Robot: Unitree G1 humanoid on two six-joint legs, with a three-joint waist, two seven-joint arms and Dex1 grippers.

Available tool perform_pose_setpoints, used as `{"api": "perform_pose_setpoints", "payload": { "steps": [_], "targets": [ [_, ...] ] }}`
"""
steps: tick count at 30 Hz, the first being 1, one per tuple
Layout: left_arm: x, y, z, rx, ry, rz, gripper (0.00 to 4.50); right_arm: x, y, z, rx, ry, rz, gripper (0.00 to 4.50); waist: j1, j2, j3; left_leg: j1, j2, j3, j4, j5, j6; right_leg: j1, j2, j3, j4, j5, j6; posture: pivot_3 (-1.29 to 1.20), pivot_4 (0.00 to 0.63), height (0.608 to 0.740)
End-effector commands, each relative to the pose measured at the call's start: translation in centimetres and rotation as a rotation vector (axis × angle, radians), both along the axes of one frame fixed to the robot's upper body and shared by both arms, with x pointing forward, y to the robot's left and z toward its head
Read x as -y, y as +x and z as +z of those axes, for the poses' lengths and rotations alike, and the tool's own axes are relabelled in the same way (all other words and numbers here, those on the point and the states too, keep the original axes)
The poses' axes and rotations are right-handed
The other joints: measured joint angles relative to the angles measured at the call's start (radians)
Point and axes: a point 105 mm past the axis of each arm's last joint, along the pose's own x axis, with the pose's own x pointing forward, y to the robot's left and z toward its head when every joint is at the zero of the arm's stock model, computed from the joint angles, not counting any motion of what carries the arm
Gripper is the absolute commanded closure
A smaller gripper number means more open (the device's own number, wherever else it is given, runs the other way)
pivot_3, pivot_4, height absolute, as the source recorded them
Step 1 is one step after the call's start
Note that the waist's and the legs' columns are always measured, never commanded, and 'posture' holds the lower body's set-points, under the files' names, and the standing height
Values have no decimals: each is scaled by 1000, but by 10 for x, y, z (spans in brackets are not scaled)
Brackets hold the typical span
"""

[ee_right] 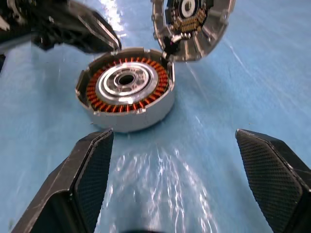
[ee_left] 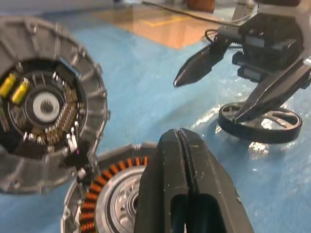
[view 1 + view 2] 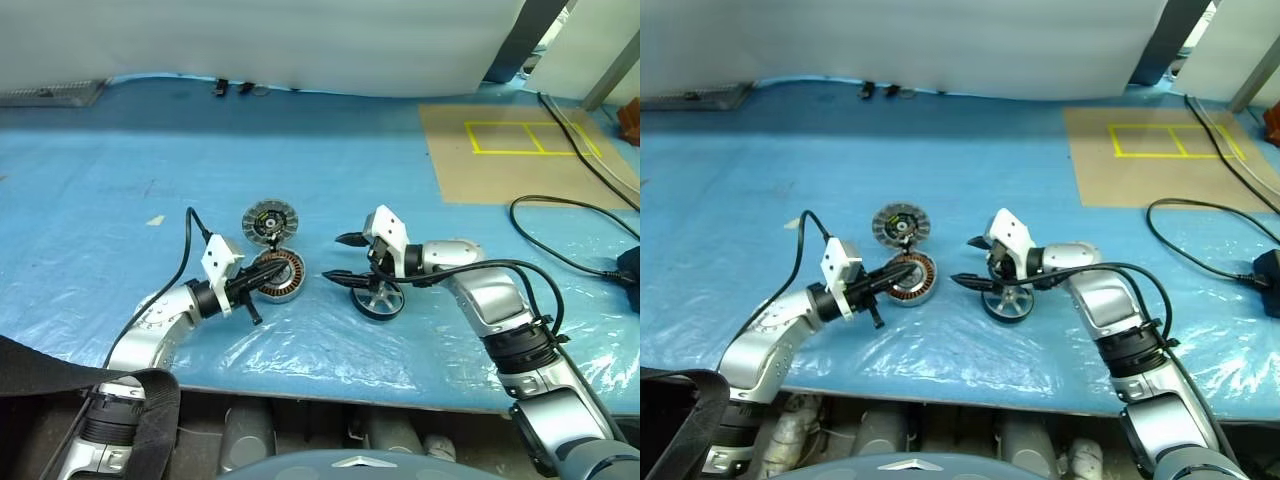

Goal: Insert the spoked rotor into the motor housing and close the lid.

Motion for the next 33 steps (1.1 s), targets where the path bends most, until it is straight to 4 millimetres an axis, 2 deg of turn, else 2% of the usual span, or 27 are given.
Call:
{"api": "perform_pose_setpoints", "payload": {
  "steps": [1, 12, 15, 17, 22, 33],
  "targets": [
    [0, -9, 15, 80, -14, -11, 4456, 4, 0, 28, 67, 14, 34, 306, -4, 0, 0, 0, 0, 0, 0, 0, 0, 0, 0, 0, 0, 0, 0, 0, 150, 740],
    [-1, -21, 2, 86, 55, -34, 4456, 25, -22, 19, 33, -177, 127, 306, 0, 0, 0, 0, 0, 0, 0, 0, 0, 0, 0, 0, 0, 0, 0, 0, 150, 740],
    [3, -20, 3, 84, 50, -39, 4500, 29, -31, 17, 20, -209, 141, 932, 1, 0, 0, 0, 0, 0, 0, 0, 0, 0, 0, 0, 0, 0, 0, 0, 150, 740],
    [4, -17, 5, 83, 47, -35, 4500, 32, -35, 15, 18, -236, 141, 1564, 1, 0, 0, 0, 0, 0, 0, 0, 0, 0, 0, 0, 0, 0, 0, 0, 150, 740],
    [6, -12, 6, 75, 46, -41, 4500, 44, -43, 4, 11, -326, 127, 1564, 1, 0, 0, 1, 0, 0, 0, 0, 0, 1, 0, 0, 0, 0, 0, 0, 150, 740],
    [8, -13, 2, 50, 47, -64, 4500, 54, -38, -7, 62, -412, 96, 1564, 0, 0, 0, 1, 0, 0, 0, 0, 0, 1, 0, 0, 0, 0, 1, 0, 150, 740]
  ]
}}
